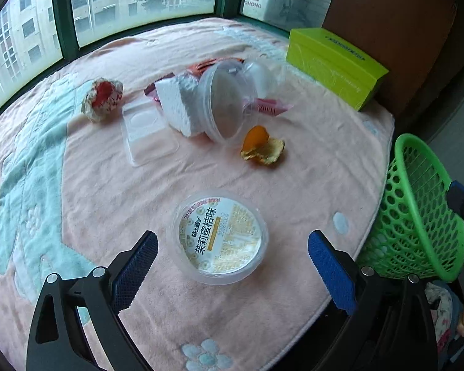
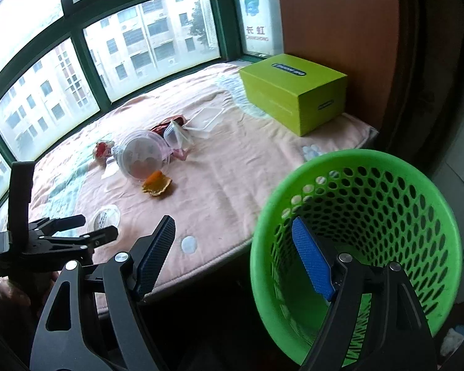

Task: Collect trash
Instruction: 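Grasp the yogurt cup with the left tool while the right tool grasps the orange peel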

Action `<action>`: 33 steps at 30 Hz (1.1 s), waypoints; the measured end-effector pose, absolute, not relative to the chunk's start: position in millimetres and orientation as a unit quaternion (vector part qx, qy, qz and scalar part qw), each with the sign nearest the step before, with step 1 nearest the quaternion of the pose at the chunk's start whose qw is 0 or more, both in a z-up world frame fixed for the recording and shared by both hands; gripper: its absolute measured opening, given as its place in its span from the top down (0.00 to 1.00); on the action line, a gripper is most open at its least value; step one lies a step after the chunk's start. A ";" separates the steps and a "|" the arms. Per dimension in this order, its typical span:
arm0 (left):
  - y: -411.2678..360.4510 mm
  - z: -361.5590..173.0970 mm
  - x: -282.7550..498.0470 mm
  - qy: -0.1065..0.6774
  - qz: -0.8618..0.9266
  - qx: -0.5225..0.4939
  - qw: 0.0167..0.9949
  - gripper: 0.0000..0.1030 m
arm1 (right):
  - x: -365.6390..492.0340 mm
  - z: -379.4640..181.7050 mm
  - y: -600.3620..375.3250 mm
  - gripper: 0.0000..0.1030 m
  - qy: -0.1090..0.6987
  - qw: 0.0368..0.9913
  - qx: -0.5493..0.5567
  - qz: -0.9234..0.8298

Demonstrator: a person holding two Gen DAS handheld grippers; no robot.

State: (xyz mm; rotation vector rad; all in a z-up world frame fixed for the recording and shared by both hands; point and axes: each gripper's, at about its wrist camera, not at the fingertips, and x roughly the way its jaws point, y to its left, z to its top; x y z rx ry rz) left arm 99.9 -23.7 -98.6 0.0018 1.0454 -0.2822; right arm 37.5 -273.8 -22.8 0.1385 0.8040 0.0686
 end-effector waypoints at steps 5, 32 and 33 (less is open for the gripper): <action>-20.3 -107.9 104.4 0.506 -0.131 -0.002 0.853 0.09 | 42.9 -27.0 -268.0 0.25 0.397 0.915 0.063 0.039; 40.9 -69.2 96.0 0.464 -0.136 -0.071 0.872 0.37 | 121.3 -69.7 -185.5 0.26 0.444 0.884 0.060 0.130; 43.7 -68.2 96.0 0.462 -0.135 -0.074 0.873 0.37 | 127.4 -73.6 -180.1 0.26 0.448 0.883 0.057 0.132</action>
